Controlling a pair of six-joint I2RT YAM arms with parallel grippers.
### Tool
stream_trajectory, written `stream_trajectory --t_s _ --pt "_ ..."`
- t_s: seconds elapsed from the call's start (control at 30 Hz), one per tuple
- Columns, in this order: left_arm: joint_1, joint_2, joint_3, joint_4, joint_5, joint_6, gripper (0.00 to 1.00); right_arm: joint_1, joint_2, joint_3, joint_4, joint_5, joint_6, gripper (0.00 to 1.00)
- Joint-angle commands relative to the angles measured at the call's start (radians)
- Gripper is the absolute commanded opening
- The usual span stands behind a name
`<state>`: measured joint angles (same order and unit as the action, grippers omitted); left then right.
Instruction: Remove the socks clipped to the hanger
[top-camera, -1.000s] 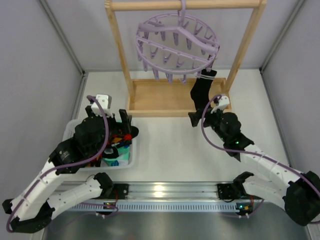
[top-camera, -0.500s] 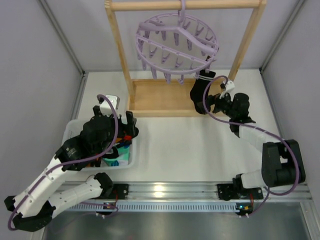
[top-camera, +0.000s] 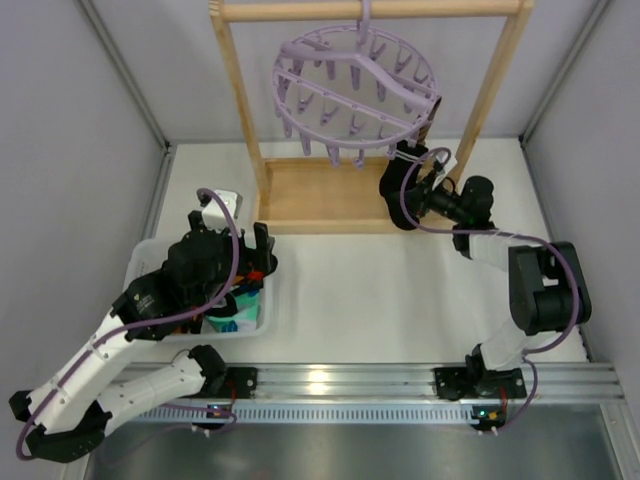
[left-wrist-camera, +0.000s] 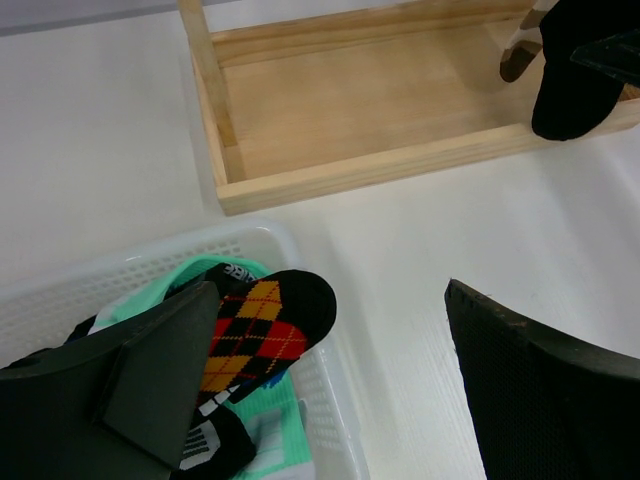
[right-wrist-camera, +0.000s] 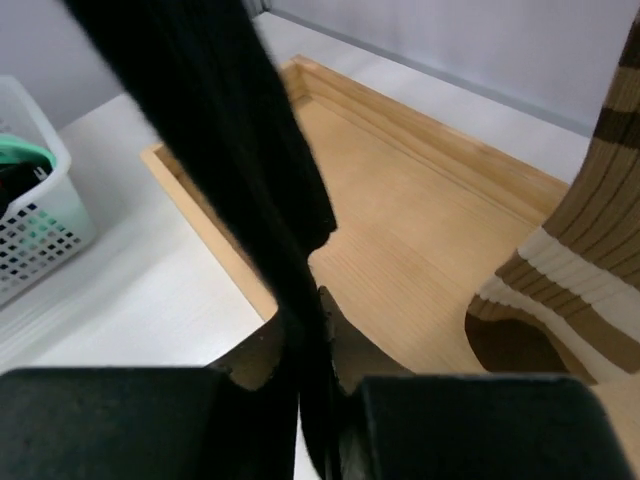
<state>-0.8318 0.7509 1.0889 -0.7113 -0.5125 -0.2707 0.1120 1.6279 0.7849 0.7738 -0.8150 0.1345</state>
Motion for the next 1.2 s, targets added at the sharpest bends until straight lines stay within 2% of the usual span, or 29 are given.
stream_trajectory --t_s 0.0,0.13,0.23,0.3,0.33,0.37,0.43,0.47,0.5,0.57,0.7,0.73,0.9,1.0,1.07,1.17 --pt "0.002 0.002 0.015 0.026 0.005 0.001 0.98 -0.011 -0.014 -0.048 0.260 -0.056 0.106 0.04" --pt "0.002 0.016 0.051 0.027 0.019 -0.034 0.98 0.032 -0.075 -0.143 0.399 0.008 0.157 0.00" --pt "0.002 0.022 0.100 0.026 0.017 -0.074 0.98 0.115 -0.166 -0.232 0.400 0.132 0.131 0.00" --pt "0.002 0.039 0.152 0.027 0.009 -0.123 0.98 0.176 -0.247 -0.288 0.368 0.293 0.079 0.00" --pt "0.002 0.057 0.172 0.026 0.008 -0.145 0.98 0.249 -0.272 -0.302 0.348 0.350 0.054 0.00" --pt "0.002 0.073 0.193 0.026 0.005 -0.156 0.98 0.294 -0.316 -0.315 0.302 0.469 0.019 0.00" --pt "0.002 0.115 0.255 0.026 0.002 -0.171 0.98 0.413 -0.353 -0.322 0.262 0.552 -0.027 0.00" --pt "0.002 0.136 0.275 0.024 0.002 -0.174 0.98 0.457 -0.382 -0.319 0.216 0.671 -0.064 0.00" --pt "0.002 0.155 0.313 0.024 0.006 -0.173 0.98 0.541 -0.391 -0.309 0.191 0.724 -0.081 0.00" --pt "-0.001 0.221 0.373 0.024 0.022 -0.160 0.98 0.618 -0.402 -0.277 0.127 0.885 -0.122 0.00" --pt "-0.059 0.338 0.491 0.024 -0.041 -0.122 0.98 0.852 -0.347 -0.213 0.104 1.135 -0.252 0.00" --pt "-0.079 0.387 0.518 0.024 -0.096 -0.099 0.98 0.880 -0.329 -0.191 0.090 1.215 -0.269 0.00" --pt "-0.184 0.522 0.721 0.021 -0.222 -0.018 0.98 1.038 -0.194 -0.030 0.042 1.410 -0.374 0.00" --pt "-0.188 0.638 0.804 0.019 -0.286 0.046 0.98 1.121 -0.085 0.091 0.027 1.549 -0.476 0.00" --pt "-0.190 0.663 0.818 0.019 -0.319 0.059 0.98 1.137 -0.047 0.141 0.013 1.590 -0.501 0.00" --pt "-0.190 0.703 0.816 0.018 -0.365 0.076 0.98 1.150 -0.023 0.180 -0.013 1.571 -0.510 0.00"
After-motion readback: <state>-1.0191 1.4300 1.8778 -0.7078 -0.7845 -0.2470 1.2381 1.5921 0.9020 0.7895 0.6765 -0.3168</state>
